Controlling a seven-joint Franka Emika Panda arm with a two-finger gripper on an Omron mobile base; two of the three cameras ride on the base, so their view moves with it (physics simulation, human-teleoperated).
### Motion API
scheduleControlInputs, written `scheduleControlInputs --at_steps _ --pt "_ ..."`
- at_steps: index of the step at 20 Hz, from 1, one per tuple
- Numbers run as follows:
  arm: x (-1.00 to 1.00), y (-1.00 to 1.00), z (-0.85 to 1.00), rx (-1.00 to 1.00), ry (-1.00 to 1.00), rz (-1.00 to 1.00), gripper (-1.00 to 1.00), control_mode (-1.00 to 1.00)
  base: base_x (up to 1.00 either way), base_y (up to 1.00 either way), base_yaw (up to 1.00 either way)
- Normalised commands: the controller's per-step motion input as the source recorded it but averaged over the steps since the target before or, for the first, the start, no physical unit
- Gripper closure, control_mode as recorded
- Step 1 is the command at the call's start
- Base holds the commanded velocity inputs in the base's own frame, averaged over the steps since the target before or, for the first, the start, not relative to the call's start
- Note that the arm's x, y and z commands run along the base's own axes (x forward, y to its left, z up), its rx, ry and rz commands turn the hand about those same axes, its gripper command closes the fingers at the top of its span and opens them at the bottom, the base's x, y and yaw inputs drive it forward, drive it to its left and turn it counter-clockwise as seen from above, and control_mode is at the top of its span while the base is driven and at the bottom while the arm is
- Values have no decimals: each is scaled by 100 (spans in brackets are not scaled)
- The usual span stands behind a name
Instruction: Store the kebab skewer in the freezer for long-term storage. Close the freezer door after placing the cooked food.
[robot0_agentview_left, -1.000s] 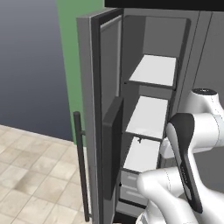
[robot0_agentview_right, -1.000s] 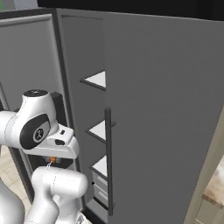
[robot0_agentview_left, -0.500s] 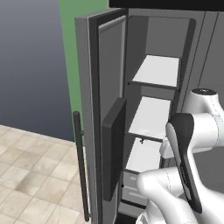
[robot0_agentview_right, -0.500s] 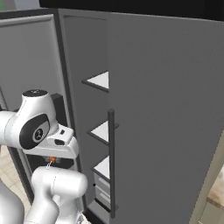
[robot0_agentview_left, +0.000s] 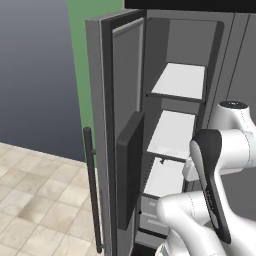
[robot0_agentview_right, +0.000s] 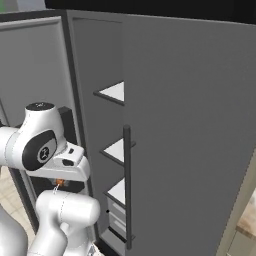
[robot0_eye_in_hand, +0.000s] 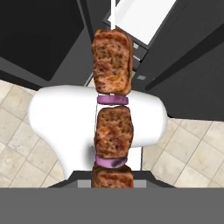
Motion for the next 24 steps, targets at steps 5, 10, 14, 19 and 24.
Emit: scheduleControlInputs --at_steps 5,10,14,19,24 --pt "0 0 0 0 0 0 100 100 6 -4 -2" --pt "0 0 0 0 0 0 100 100 0 -7 -15" --pt "0 0 0 0 0 0 100 100 0 -3 -20" --pt "0 0 0 0 0 0 100 100 0 0 -20" --pt "0 0 0 0 0 0 100 100 0 0 -14"
